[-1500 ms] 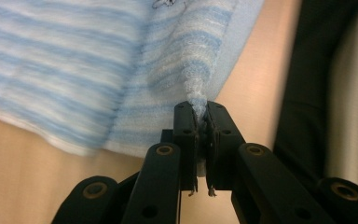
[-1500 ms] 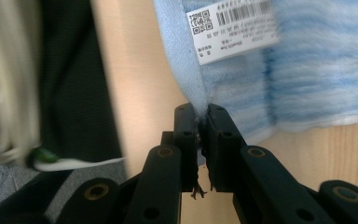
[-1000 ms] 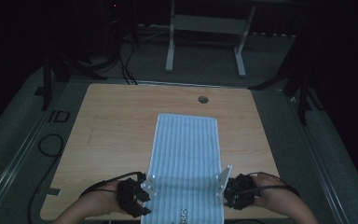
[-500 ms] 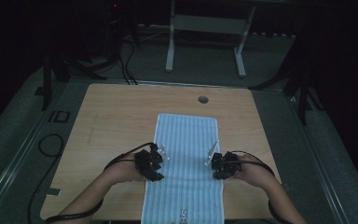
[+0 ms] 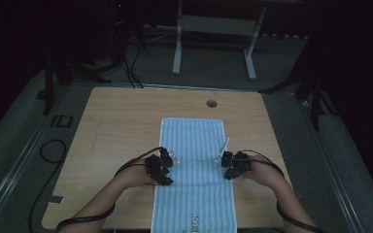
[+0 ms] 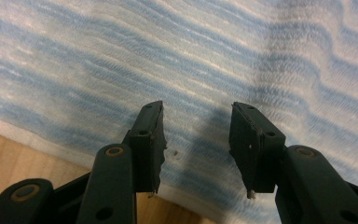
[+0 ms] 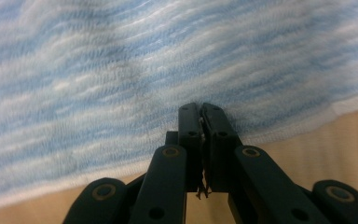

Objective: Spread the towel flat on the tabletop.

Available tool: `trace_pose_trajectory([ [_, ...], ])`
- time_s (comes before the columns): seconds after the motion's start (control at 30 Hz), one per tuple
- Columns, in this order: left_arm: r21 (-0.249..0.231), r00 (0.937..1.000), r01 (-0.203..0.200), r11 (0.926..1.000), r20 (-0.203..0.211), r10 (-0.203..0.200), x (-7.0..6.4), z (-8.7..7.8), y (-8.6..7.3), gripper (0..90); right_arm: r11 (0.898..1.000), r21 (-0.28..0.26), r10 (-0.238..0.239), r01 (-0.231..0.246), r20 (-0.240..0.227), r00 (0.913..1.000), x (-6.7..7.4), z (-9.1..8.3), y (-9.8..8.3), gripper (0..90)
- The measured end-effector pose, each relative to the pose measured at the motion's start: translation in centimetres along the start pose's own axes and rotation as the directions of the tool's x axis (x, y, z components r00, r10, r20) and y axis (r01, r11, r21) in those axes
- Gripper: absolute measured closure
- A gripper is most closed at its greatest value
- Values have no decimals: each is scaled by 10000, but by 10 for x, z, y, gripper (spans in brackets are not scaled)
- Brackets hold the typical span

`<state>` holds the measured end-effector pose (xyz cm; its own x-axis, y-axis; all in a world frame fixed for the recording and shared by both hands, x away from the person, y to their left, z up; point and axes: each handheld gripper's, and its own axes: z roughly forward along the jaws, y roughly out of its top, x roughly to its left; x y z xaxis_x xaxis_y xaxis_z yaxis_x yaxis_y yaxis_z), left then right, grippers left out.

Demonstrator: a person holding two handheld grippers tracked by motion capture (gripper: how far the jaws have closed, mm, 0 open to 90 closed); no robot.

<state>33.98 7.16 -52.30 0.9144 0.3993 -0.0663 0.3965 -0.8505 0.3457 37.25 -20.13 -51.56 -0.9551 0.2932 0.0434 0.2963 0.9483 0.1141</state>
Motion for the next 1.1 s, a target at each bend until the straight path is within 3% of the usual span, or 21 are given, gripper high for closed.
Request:
trace_pose_trajectory([
  [0.13,-90,9999,142,9999,64,-142,6,1,1,555,9996,-35,277,-277,-76,9996,-14,0,2,865],
  [0.23,-181,9996,283,9994,86,-281,10,1,1,555,9993,30,361,-361,-243,9991,-15,0,3,858],
  [0.6,166,9996,-292,9994,40,292,-6,0,-2,530,9989,296,-353,364,-380,9987,12,0,-3,811],
  [0.7,198,9995,-306,9993,60,305,-7,-3,-4,525,9977,305,-585,599,-435,9973,15,-2,-3,746],
  [0.73,124,9997,-245,9996,24,245,-6,-5,-4,507,9973,259,-686,693,-253,9973,14,-5,-3,711],
  [0.8,47,9998,-202,9998,-36,202,-4,-8,-4,505,9973,259,-686,693,-253,9973,14,-5,-3,711],
  [0.83,27,9992,-119,9999,-390,120,7,-17,-5,472,9972,-67,-739,739,-11,9973,7,-12,-1,640],
  [0.93,-93,9969,225,9997,-756,-231,22,-24,-6,442,9951,-282,-945,947,73,9955,-3,-18,1,572],
  [1.0,-93,9969,225,9997,-756,-231,22,-24,-6,442,9936,-366,-1063,1065,80,9943,-7,-19,2,572],
  [1.03,-64,9949,485,9988,-880,-488,36,-27,-7,441,9923,-318,-1188,1194,198,9927,-15,-21,4,565],
  [1.1,-11,9938,584,9983,-950,-582,45,-27,-6,438,9916,-213,-1261,1272,460,9909,-23,-21,7,563],
])
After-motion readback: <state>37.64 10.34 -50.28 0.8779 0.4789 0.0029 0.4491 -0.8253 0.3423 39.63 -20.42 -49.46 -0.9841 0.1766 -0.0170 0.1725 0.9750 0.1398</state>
